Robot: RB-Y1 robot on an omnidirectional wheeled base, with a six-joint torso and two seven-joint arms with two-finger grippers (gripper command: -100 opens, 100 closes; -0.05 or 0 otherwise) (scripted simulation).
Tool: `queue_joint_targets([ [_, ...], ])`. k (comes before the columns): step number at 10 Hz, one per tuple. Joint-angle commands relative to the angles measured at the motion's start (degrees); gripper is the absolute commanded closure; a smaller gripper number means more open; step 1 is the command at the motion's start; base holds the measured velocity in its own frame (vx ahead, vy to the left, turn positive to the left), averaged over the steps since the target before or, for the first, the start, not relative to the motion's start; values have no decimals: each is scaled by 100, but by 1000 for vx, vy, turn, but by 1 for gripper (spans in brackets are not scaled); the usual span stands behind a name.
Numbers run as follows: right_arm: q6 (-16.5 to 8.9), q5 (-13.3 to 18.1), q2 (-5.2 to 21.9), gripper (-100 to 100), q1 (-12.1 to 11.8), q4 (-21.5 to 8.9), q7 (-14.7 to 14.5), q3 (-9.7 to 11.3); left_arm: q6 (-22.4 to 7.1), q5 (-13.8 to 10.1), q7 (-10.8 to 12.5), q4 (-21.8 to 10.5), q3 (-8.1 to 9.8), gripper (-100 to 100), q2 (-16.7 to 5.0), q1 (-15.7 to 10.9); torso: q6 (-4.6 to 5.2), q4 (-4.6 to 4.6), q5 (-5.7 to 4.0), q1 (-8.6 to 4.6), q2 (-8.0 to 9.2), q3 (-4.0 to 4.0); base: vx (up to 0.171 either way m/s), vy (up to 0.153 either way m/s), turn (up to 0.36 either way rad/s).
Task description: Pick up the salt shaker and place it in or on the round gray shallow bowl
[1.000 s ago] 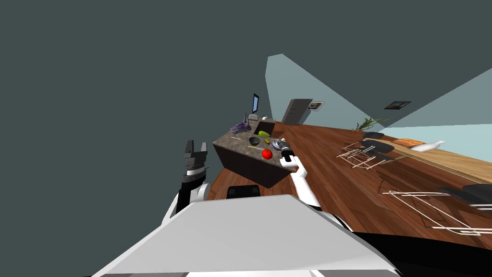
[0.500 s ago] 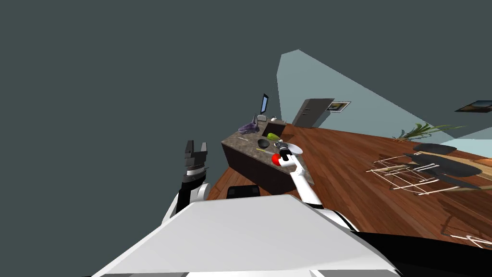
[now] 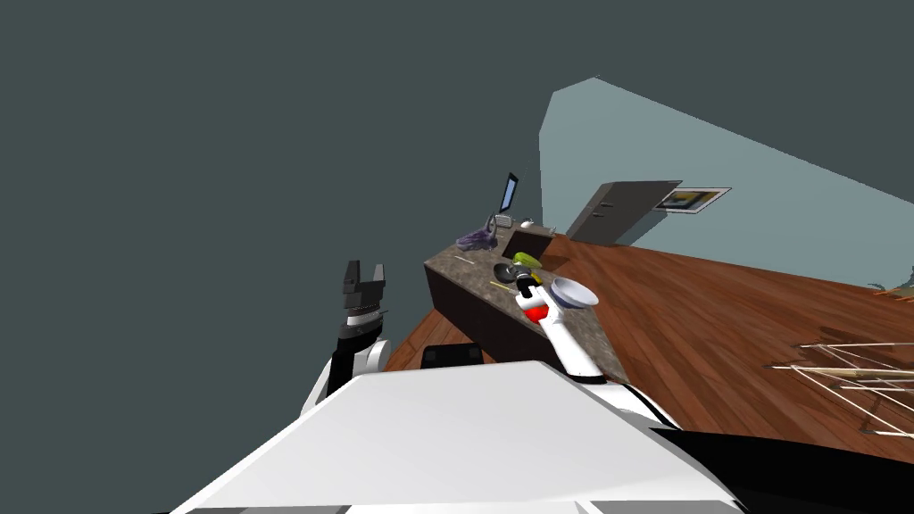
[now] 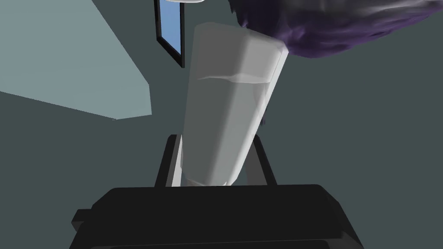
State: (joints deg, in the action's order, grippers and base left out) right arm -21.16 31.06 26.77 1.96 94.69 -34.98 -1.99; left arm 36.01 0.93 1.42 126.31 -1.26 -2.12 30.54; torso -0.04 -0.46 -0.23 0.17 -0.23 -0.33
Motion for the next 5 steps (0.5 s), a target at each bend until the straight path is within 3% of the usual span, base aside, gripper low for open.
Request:
queue_joint_targets([
  [1,0,0,0,100,0,0,0,0,0,0,0,0,0,0,0,0,0,0,0,0,0,0,44,8,66],
  [2,-12,-1,4,-100,7,1,-10,19,0,0,0,0,0,0,0,1,15,2,-1,-10,17,8,10,3,-4],
  [5,-9,-1,3,-100,9,2,-9,19,0,0,0,0,1,0,0,0,17,9,-3,-19,43,25,0,0,0],
])
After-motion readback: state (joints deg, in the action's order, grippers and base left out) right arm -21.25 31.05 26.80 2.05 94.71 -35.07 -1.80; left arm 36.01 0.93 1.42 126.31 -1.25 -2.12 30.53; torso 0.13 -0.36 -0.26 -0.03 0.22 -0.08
